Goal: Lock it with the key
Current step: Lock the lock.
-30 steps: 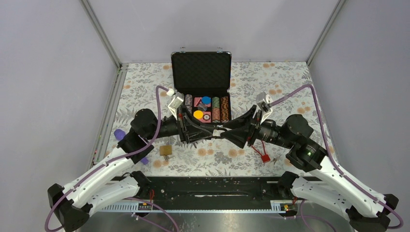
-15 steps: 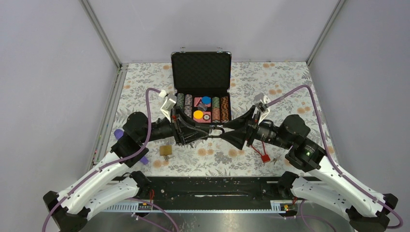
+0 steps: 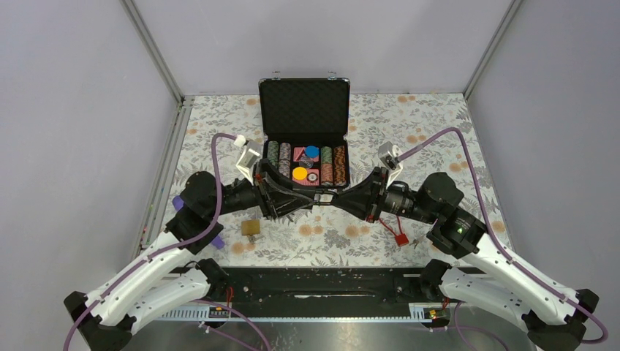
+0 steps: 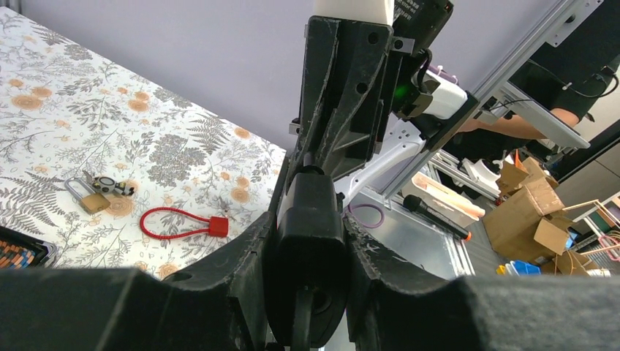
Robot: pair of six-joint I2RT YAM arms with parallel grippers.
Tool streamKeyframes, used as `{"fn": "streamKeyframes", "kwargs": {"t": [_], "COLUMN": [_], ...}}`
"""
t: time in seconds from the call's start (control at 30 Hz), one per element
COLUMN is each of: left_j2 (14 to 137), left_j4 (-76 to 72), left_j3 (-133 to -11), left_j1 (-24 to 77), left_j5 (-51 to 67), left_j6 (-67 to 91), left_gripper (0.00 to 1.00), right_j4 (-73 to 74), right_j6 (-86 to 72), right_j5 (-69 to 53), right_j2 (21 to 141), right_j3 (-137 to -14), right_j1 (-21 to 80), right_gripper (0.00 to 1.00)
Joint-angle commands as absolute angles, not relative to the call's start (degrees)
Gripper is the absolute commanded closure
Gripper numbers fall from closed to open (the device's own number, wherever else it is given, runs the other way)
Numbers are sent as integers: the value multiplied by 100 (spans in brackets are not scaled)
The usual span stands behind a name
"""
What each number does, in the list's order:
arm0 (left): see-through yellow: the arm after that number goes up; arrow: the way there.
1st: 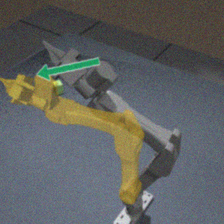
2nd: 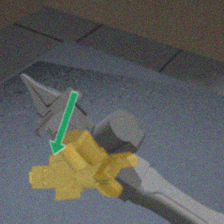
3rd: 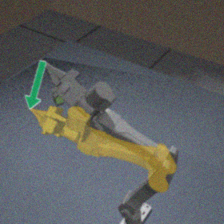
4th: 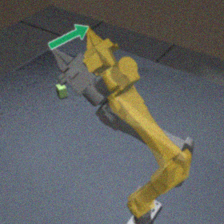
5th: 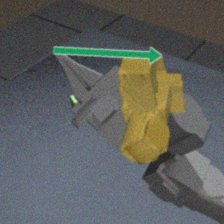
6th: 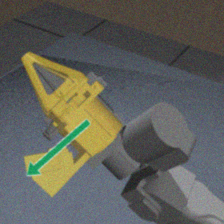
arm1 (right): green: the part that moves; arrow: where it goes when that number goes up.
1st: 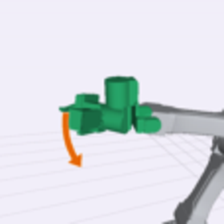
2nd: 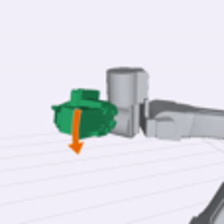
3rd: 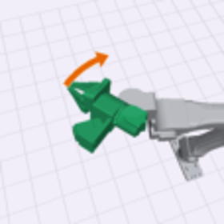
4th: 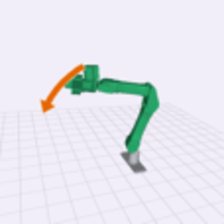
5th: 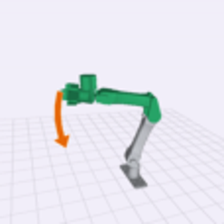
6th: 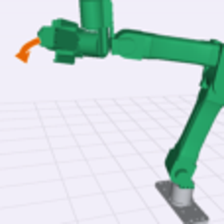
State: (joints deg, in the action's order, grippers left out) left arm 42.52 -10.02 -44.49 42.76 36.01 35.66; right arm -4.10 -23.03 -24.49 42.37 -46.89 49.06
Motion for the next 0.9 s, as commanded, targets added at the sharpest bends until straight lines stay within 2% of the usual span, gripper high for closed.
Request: {"fn": "streamKeyframes", "kwargs": {"t": [0.0, 0.07, 0.33, 0.87], "left_j2": [4216, 4403, 4928, 4989], "left_j4": [-2110, -2178, -2109, -1095], "left_j3": [-4565, -4566, -4357, -4322], "left_j1": [4248, 4249, 4258, 4261], "left_j5": [3730, 3818, 3998, 3642], "left_j6": [3889, 4082, 4365, 3450], "left_gripper": [100, 100, 100, 100], "right_j4": [-925, -1118, -1809, -3012], "right_j6": [-2408, -2478, -3016, -4650], "right_j5": [-2570, -2629, -2743, -3136], "right_j2": [4272, 4366, 4923, 5169], "right_j3": [-4622, -4609, -4722, -4793], "right_j1": [4904, 4904, 4907, 4907], "right_gripper": [93, 100, 100, 100]}}
